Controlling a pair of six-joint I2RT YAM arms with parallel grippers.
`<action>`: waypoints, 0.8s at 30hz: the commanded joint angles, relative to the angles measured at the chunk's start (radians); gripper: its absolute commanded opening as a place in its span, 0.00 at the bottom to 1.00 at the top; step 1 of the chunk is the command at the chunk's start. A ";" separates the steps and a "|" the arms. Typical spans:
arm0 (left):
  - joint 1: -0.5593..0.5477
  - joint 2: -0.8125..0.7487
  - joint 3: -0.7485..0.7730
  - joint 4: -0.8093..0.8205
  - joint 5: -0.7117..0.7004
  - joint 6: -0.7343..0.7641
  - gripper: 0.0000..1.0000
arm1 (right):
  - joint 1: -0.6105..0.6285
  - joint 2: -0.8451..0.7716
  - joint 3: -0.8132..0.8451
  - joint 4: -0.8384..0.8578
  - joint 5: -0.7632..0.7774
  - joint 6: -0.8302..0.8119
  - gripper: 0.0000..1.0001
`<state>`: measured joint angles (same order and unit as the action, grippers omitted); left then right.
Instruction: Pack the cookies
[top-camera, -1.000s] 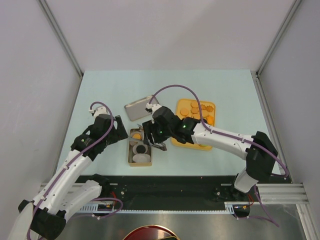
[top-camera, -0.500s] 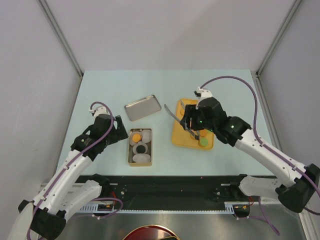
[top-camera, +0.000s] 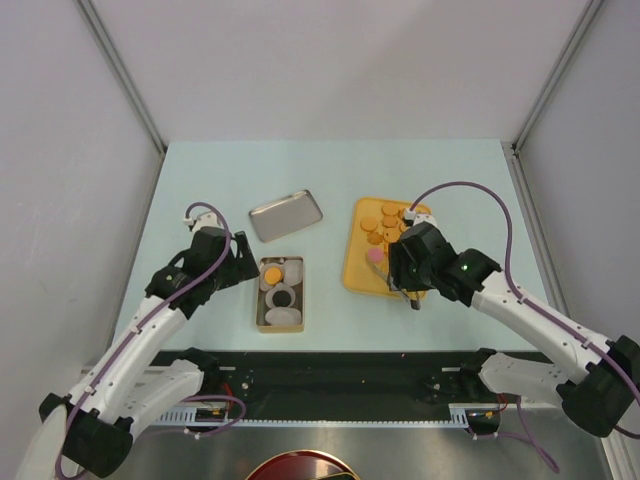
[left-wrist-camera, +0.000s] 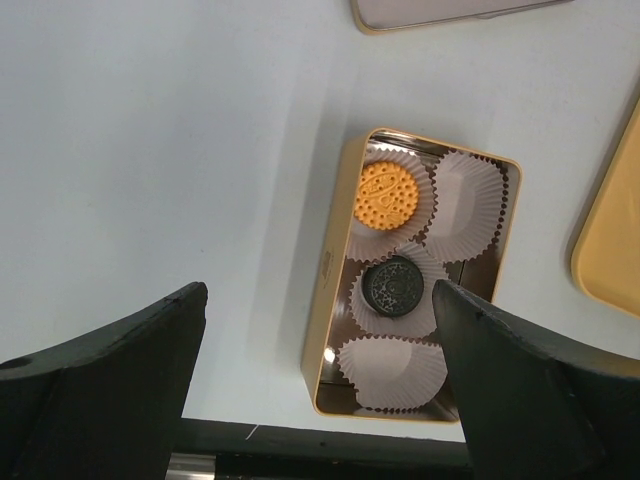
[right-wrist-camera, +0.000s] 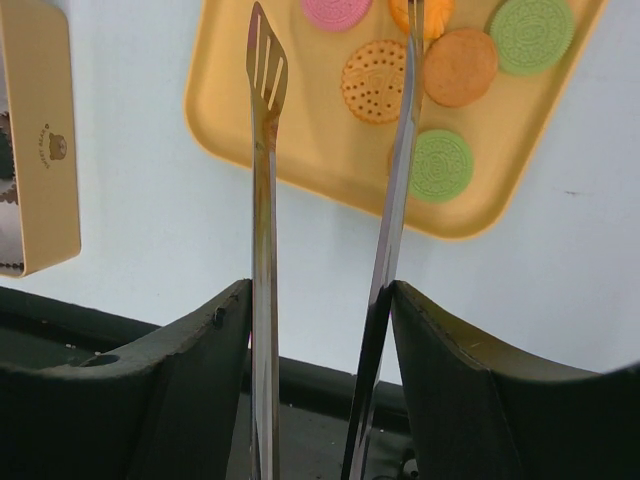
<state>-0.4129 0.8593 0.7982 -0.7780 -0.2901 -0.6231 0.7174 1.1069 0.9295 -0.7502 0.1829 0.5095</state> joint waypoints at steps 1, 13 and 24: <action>0.008 0.007 -0.007 0.039 0.020 0.013 1.00 | -0.003 -0.068 -0.014 -0.049 0.046 0.024 0.62; 0.006 0.026 -0.017 0.059 0.037 0.010 1.00 | -0.007 -0.073 -0.109 0.014 -0.006 0.047 0.61; 0.006 0.023 -0.022 0.057 0.031 0.006 1.00 | -0.006 -0.064 -0.084 0.042 -0.057 0.061 0.58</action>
<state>-0.4126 0.8879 0.7807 -0.7429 -0.2581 -0.6205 0.7109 1.0534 0.8135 -0.7296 0.1448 0.5518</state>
